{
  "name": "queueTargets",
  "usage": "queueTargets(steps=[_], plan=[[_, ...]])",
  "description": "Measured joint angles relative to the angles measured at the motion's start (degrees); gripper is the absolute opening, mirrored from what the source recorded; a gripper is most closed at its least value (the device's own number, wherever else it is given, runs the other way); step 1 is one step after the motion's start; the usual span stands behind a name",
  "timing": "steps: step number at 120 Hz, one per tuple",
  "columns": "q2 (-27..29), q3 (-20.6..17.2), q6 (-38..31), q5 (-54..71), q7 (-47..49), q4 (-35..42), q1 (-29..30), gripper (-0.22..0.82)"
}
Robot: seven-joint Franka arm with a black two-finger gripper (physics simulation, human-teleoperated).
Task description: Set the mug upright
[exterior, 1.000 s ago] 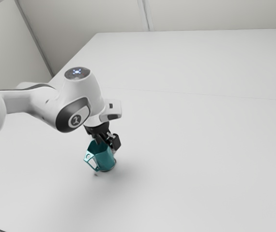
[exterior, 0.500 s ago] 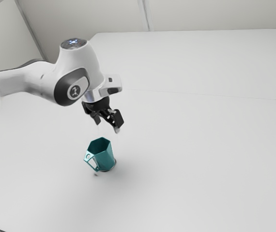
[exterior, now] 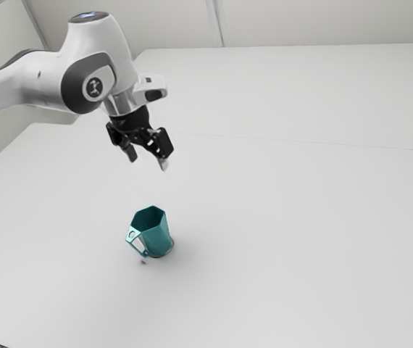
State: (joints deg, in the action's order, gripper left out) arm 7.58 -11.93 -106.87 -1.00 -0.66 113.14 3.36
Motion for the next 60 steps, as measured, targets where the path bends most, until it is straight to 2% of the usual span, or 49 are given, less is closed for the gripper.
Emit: queueTargets(steps=[60], plan=[[-4.2, 1.0, 12.0, 0.4, 0.0, -14.9, 0.6, 0.58]])
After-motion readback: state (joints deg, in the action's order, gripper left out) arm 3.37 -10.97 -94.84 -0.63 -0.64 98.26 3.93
